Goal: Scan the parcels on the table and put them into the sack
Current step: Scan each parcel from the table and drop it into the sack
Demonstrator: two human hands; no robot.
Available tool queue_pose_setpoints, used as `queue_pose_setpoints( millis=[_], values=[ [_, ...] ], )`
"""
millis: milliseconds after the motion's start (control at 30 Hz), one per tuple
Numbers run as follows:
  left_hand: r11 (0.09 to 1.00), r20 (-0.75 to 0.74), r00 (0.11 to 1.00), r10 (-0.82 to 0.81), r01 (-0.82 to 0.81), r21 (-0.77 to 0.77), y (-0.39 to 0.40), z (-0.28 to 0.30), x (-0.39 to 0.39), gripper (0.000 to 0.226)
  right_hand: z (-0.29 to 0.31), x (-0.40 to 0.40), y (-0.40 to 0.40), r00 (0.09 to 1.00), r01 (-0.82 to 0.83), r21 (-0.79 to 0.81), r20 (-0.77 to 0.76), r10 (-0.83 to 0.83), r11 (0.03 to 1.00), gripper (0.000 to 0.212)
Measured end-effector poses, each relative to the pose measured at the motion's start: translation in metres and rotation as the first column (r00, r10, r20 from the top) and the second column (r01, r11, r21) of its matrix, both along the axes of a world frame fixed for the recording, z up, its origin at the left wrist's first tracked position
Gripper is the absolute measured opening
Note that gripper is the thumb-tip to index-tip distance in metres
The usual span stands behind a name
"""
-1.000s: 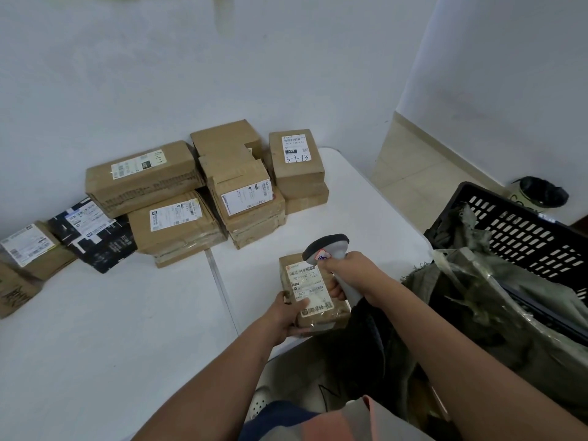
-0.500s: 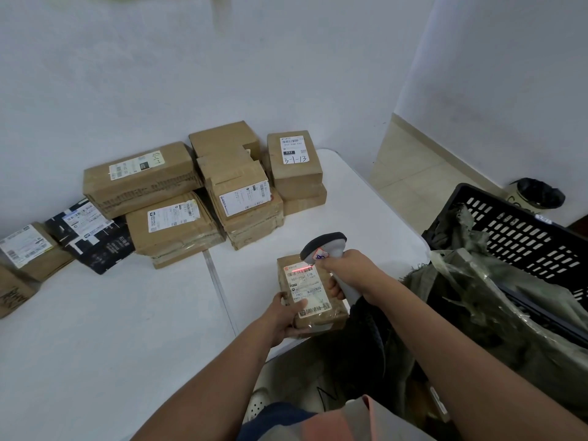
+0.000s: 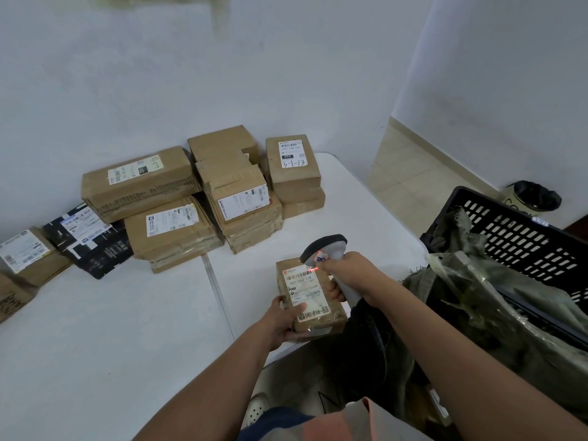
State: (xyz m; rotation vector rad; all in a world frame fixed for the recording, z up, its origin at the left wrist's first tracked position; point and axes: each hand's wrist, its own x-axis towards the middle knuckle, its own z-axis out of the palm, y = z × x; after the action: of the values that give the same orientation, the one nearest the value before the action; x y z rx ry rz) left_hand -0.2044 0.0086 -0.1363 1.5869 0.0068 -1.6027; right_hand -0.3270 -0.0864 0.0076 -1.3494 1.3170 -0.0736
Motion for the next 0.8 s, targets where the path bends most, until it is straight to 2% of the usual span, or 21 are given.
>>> queue_pose_setpoints(
  millis=[267, 567, 667, 800],
  values=[
    [0.999, -0.013, 0.999, -0.037, 0.036, -0.018, 0.003, 0.001, 0.005, 0.063, -0.02, -0.017, -0.007, 0.997, 0.071, -0.031, -0.006, -0.071, 0.997, 0.037],
    [0.995, -0.073, 0.993, -0.09, 0.088, -0.04, 0.02, -0.005, 0.029, 0.058, -0.085, -0.061, 0.007, 0.941, 0.334, -0.013, 0.052, -0.333, 0.942, 0.023],
    [0.995, -0.091, 0.992, -0.087, 0.082, -0.055, 0.024, -0.006, 0.03, 0.056, -0.104, -0.058, 0.024, 0.925, 0.367, 0.095, 0.072, -0.374, 0.925, 0.029],
    [0.994, -0.107, 0.99, -0.091, 0.084, -0.076, 0.03, -0.009, 0.037, 0.054, -0.117, -0.046, 0.045, 0.879, 0.395, 0.24, 0.181, -0.441, 0.887, 0.032]
  ],
)
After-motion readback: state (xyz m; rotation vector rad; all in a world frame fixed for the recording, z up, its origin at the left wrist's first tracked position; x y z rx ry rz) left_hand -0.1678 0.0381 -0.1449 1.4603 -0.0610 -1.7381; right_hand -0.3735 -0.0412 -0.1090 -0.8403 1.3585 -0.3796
